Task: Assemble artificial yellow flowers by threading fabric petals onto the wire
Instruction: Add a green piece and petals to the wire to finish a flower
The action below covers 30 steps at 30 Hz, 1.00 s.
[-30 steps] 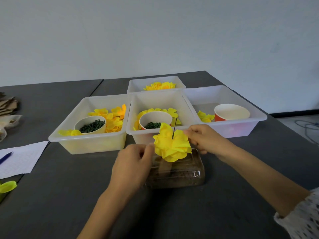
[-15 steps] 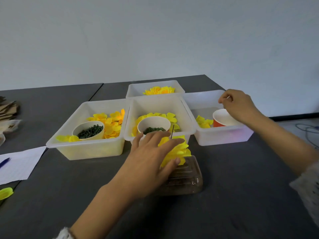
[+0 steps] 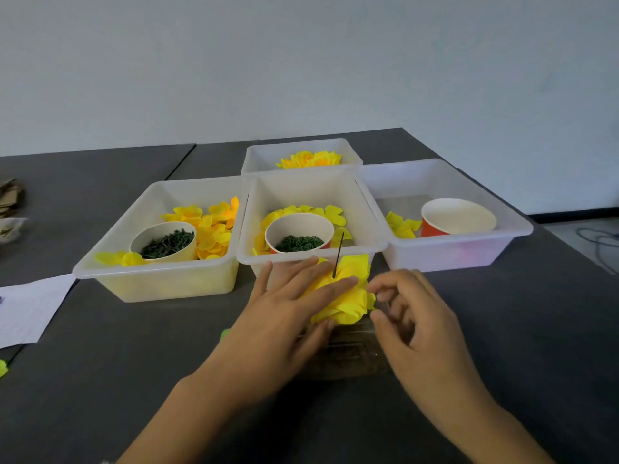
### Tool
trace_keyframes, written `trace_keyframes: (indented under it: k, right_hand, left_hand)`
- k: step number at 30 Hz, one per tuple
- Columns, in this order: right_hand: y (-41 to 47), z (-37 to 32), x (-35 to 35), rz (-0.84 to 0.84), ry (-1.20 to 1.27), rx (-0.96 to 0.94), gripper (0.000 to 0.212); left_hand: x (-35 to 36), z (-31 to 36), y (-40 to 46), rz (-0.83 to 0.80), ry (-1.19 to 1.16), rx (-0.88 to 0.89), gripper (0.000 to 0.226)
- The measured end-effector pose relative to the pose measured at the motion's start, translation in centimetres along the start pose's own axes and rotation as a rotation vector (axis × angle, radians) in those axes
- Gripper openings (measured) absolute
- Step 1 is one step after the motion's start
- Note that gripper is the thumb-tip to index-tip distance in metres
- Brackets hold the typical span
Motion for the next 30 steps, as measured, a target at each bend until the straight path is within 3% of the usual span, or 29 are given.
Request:
trace_keyframes:
  k: [7,12,18,30]
  right_hand:
    - [0.2,0.5,0.5,-0.029,0.002,-0.135,0.027]
    - [0.4,0.5,0.5,-0.031,-0.032,-0.159,0.022]
    - [0.9,0.3,0.6,-0.029,0.001,-0.165,0.014]
    - [2.6,-0.8,0.7,-0.129,0.081,-0.081,0.009]
  left_hand:
    - [0.6,0.7,0.5,0.193,-0.093,0.028,0.047]
    - [1.0,1.4,0.2,0.419,-0.079,0.094,0.037]
    - [2.0,1.3,0.4,0.578,-0.036,0.119,0.025]
    - [2.0,1.6,0.6,0.726,0.027,0.086,0.021]
Point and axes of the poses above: each hand's wrist, its own y-axis towards the middle knuckle, its own x-axis out of the palm, z = x × y, the point moved 1 cm from there along y, towards the middle knuckle, and after that the axes turned 4 degrees about z, right-handed, at the moved point
